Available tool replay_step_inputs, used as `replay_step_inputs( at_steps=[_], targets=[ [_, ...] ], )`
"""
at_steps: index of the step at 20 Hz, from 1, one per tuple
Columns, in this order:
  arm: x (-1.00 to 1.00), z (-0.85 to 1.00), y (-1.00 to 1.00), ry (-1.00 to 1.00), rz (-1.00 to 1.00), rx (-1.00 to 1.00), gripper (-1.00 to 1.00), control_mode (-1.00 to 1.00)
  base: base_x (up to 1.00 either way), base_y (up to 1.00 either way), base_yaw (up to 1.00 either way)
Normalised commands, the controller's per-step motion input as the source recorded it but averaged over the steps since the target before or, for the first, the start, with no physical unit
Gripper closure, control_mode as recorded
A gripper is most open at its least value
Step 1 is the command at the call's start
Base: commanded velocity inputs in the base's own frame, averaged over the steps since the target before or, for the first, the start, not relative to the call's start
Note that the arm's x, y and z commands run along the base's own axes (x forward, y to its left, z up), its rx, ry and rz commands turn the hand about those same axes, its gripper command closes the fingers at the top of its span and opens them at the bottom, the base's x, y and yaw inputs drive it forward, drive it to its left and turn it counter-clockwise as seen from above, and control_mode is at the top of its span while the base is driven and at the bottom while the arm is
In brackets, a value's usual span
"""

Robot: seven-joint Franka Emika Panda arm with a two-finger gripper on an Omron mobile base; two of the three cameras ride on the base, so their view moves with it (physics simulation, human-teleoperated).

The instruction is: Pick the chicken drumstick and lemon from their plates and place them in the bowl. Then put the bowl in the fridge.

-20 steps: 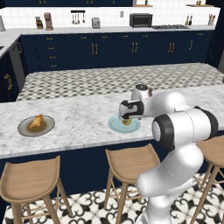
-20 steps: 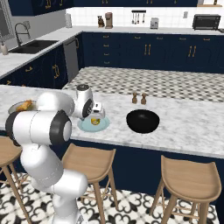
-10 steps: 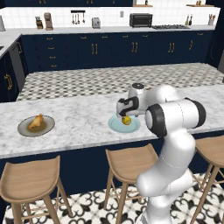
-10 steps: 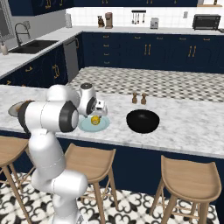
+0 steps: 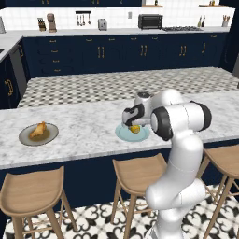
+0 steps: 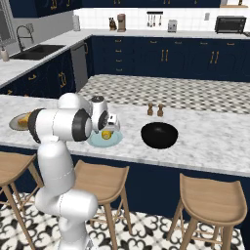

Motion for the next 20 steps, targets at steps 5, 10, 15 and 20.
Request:
replay_step_inputs(
  at_steps=[5,10,15,20],
  targets=[
    [0.25,-0.15,-0.02,0.14,0.0,0.0,-1.0,-1.0,0.0,0.0,0.0],
    [0.22,-0.14,0.0,0.11,0.0,0.0,-1.0,-1.0,0.0,0.0,0.0],
    [0.13,-0.14,0.01,0.07,0.0,0.0,1.0,-1.0,0.0,0.0,0.0],
    [-0.23,-0.18,0.01,0.14,0.0,0.0,1.0,-1.0,0.0,0.0,0.0]
  ],
)
